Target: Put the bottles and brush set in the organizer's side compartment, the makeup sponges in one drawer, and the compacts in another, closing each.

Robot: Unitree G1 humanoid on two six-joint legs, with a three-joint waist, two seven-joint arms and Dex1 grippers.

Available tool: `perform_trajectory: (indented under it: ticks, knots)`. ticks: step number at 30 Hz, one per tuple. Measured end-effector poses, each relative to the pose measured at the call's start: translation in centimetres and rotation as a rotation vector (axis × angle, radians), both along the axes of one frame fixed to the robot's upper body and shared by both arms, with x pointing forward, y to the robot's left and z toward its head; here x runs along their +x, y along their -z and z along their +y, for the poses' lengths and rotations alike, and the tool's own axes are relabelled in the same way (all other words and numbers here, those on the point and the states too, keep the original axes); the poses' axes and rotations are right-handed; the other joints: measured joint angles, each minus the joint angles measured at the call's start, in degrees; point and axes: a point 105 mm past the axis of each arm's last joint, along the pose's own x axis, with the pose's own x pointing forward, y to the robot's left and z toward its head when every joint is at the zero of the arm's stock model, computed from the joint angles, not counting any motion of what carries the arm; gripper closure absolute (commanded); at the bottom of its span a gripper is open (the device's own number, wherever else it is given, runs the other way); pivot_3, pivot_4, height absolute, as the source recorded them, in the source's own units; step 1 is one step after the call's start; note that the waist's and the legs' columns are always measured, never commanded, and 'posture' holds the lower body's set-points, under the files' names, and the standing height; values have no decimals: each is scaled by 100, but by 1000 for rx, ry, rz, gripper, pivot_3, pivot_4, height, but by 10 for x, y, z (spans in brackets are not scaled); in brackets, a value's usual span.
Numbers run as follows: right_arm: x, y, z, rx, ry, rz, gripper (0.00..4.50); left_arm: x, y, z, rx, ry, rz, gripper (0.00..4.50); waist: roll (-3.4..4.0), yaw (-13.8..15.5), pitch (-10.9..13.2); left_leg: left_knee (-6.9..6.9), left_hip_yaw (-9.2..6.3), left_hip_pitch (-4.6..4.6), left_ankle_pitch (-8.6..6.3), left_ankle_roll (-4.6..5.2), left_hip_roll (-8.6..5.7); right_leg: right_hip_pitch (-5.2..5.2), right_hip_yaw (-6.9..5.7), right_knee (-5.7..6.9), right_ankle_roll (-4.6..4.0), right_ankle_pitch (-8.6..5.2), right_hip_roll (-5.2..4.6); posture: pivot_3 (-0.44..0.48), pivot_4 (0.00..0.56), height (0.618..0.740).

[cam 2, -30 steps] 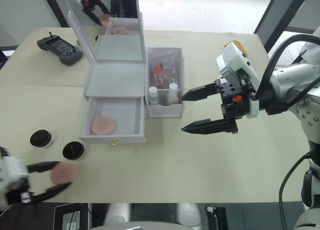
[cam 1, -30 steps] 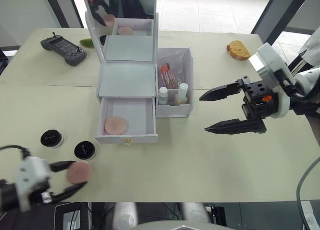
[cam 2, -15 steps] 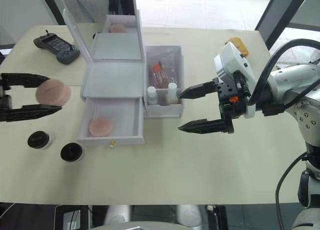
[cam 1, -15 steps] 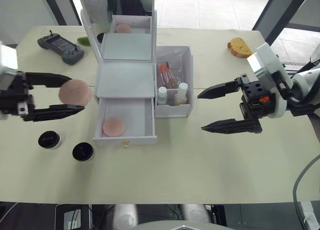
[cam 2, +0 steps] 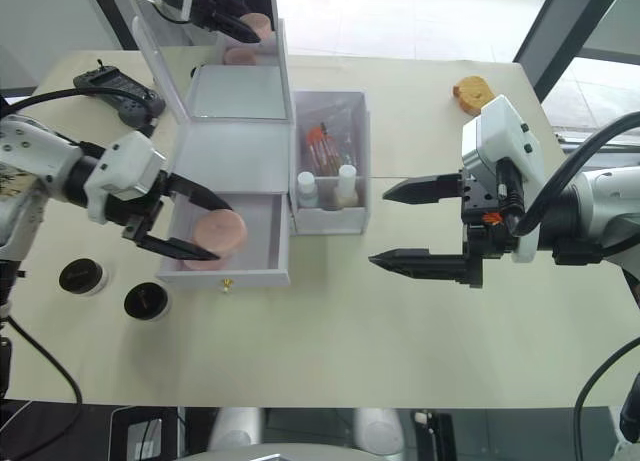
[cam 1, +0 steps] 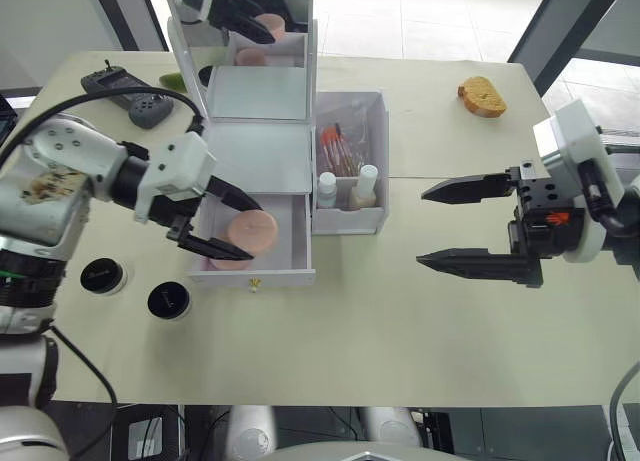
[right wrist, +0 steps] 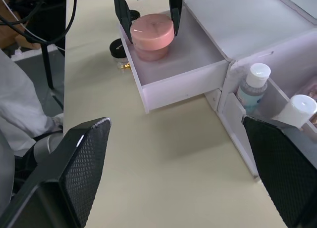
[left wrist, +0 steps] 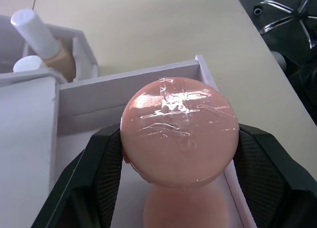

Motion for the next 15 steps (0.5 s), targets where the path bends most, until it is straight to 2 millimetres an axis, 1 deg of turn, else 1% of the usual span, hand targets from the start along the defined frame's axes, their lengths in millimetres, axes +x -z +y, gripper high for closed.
perform_trajectory:
  ticks: [3,7,9,10,12,15]
  knots:
    - [-3,0,-7,1,45,7,0,6,3,0,9,-5,-16,1524,0,-14,0,-3,-2,2,0,1,0,1,0,5,3,6,1,0,150,705]
    - [-9,-3,-5,0,46,-5,0,12,13,1,18,-2,-23,1524,0,-22,0,0,-3,6,0,1,0,4,-1,14,4,5,1,0,150,705]
    - [-10,-5,-4,4,51,-7,0,15,19,1,29,-1,-24,813,0,-23,0,4,-3,5,0,1,0,6,0,13,4,3,1,0,150,705]
    - [-9,-6,-4,4,59,-13,0,17,22,0,18,-3,-16,613,0,-22,0,5,-3,5,0,1,0,6,0,14,4,3,0,0,150,705]
    - [-8,-8,-3,6,62,-17,0,18,24,-4,7,4,-10,45,0,-16,0,5,-6,4,0,1,0,6,-2,13,5,3,0,0,150,705]
    - [-7,-9,-2,-1,72,-23,0,20,26,-6,6,5,-12,14,0,-17,0,4,-6,4,0,2,0,6,-2,14,4,4,0,0,150,705]
